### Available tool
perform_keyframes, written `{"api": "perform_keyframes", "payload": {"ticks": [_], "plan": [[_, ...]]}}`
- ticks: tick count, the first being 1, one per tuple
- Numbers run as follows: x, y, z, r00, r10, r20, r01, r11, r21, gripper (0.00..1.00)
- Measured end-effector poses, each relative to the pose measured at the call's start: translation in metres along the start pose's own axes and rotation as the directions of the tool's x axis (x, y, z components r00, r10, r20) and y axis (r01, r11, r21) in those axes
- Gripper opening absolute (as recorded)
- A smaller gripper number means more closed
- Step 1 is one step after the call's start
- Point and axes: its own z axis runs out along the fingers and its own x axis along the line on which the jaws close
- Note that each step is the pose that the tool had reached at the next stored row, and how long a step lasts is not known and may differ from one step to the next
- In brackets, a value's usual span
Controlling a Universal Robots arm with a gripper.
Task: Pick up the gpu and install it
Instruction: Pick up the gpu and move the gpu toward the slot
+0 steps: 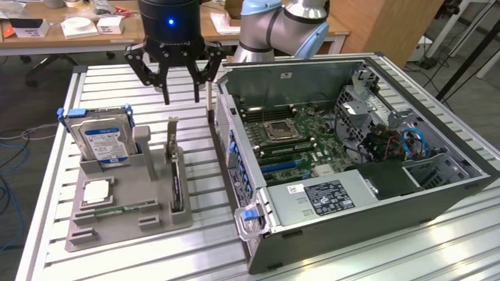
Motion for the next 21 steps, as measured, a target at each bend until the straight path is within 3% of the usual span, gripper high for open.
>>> {"api": "perform_keyframes", "payload": {"ticks": [21], "plan": [[0.002,-0.0023,0.0137,1.0,0.0,0.0001,0.0,1.0,-0.0001,0.55]]}}
